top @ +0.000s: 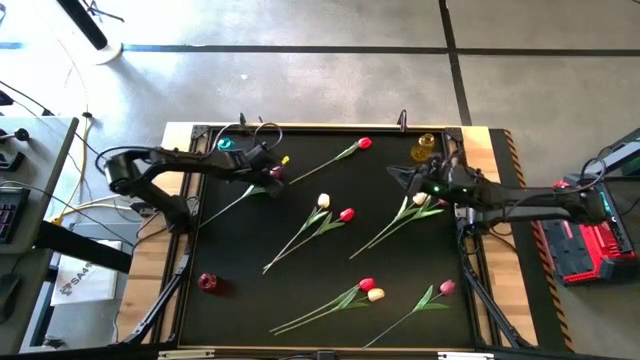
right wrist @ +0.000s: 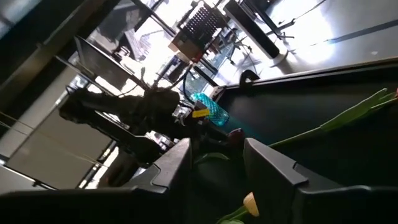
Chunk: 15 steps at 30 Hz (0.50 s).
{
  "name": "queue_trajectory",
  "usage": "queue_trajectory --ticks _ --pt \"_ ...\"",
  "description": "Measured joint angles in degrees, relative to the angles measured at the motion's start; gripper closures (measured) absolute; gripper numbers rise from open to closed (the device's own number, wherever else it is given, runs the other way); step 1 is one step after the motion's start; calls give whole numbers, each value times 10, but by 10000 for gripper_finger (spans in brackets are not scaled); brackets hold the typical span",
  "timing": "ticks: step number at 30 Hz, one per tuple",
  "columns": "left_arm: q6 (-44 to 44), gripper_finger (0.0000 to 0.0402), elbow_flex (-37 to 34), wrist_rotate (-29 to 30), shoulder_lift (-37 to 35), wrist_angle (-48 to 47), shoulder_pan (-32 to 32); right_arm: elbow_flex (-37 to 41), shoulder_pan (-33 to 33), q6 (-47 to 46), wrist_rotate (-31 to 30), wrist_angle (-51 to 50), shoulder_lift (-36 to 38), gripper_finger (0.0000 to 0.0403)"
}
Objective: Sort flowers into vase by color
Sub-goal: Put the top left dark red flower into the blue vase
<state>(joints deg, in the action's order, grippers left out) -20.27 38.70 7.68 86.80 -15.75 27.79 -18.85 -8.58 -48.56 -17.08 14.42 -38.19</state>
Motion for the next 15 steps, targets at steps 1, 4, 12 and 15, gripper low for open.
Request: queue_trajectory --ticks 1,4,12,15 --pt "0 242 2 6 11 -1 0 -5 0 1 0 0 -10 265" --pt "4 248 11 27 37 -1 -1 -17 0 2 0 0 -33 265" --pt "20 315 45 30 58 -41 -2 -26 0 0 1 0 -58 271" --pt "29 364 55 31 52 -60 -2 -26 0 2 1 0 -58 291"
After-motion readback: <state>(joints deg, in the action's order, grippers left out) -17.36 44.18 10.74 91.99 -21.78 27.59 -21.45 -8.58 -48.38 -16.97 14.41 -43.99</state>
